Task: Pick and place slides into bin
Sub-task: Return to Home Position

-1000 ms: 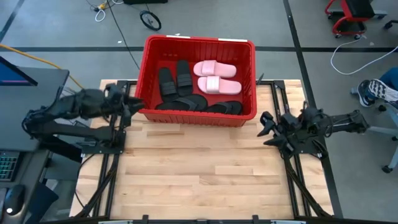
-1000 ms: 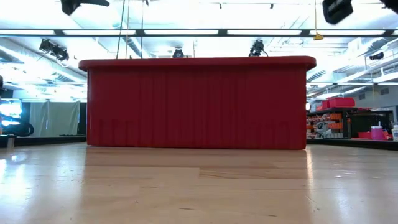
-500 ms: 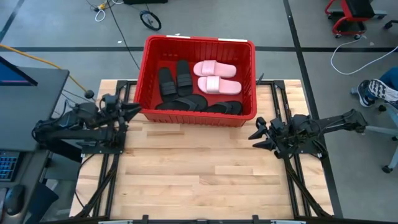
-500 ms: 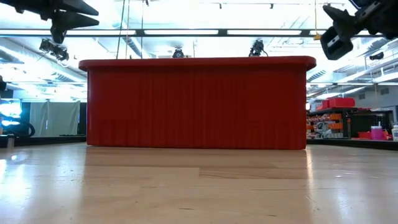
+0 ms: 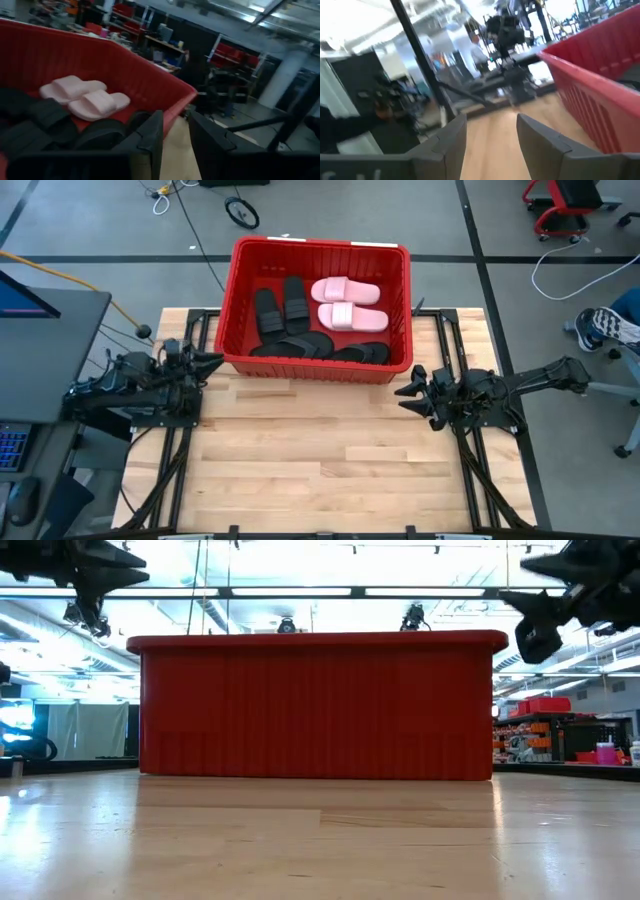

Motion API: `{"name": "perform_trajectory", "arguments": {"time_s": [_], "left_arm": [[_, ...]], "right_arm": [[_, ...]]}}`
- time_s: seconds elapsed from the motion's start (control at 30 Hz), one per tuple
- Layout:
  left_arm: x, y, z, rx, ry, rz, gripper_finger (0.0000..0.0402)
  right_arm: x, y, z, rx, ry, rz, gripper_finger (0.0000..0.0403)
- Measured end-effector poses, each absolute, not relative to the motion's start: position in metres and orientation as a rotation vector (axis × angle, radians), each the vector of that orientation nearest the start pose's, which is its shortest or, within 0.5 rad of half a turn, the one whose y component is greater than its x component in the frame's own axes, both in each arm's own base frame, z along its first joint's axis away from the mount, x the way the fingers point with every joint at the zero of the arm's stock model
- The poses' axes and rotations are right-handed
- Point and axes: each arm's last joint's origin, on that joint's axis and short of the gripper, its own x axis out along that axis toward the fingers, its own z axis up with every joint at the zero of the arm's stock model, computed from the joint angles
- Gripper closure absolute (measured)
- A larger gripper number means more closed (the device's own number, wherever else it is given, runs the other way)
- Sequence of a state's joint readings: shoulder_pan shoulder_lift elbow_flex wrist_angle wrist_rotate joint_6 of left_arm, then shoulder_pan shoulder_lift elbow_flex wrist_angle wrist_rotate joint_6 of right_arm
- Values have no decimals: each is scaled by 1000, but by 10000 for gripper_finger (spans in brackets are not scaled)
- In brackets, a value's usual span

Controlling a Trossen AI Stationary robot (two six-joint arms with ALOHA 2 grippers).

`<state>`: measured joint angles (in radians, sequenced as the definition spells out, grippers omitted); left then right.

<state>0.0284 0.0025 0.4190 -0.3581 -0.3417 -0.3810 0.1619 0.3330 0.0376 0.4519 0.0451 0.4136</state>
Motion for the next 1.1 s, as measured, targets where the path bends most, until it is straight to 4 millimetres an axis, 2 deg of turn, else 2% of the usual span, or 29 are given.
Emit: {"name": "perform_trajectory", "arguments": {"time_s": [0.2,0.43,0.7,0.97,1.1], "left_arm": [[61,11,249,-355,-106,327,315],[77,9,228,-390,-152,255,330],[89,9,201,-468,-206,217,342],[95,9,180,-469,-133,215,345],[95,5,178,-458,-77,107,346]], "right_arm": [[118,15,178,336,-19,36,223],[118,15,175,474,8,29,223],[118,15,175,470,9,28,223],[118,15,175,469,9,28,223],[118,15,175,468,9,28,223]]}}
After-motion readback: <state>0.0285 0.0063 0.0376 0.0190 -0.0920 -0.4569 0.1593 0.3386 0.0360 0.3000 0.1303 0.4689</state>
